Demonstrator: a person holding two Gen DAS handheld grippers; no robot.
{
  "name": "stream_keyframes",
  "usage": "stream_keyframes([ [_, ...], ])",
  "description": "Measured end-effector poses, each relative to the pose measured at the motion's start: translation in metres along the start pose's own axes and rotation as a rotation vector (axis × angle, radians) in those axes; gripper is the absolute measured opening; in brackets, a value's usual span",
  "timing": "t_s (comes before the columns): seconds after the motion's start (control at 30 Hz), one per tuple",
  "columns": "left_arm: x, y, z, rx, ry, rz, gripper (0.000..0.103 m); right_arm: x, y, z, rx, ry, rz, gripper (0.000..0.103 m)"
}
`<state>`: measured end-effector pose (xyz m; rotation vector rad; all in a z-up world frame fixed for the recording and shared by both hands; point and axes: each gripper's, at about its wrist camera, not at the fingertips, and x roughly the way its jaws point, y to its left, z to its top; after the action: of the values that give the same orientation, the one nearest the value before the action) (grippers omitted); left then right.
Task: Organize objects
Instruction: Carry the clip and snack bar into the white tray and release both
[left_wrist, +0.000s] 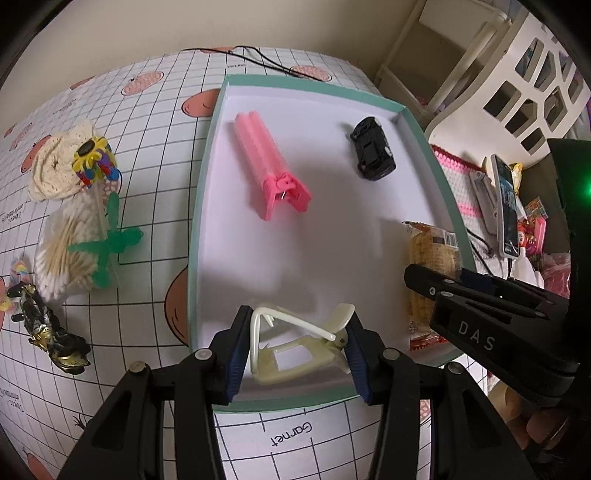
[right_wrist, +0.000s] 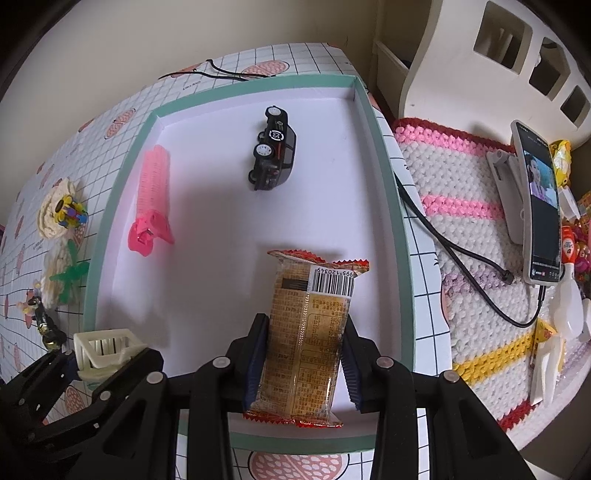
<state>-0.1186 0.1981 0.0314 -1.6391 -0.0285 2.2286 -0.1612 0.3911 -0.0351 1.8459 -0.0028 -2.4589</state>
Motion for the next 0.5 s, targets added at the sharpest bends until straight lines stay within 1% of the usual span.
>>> stream_keyframes([
  [0.23, 0.0018, 0.0066, -0.0009, -0.02, 0.014, -0.007, 0.049, 0.0022, -0.0034, 0.0005, 0.023, 0.004, 0.014, 0.04],
  [0.37, 0.001, 0.0082, -0.0011, -0.021, 0.014, -0.01, 0.049, 0.0027, -0.0051, 0.0015, 0.03, 0.005, 0.023, 0.046],
  [0.5, -0.0013, 0.0082, -0.0014, -0.014, 0.008, -0.018, 0.05, 0.0014, -0.0065, 0.0027, 0.034, -0.003, 0.027, 0.058],
])
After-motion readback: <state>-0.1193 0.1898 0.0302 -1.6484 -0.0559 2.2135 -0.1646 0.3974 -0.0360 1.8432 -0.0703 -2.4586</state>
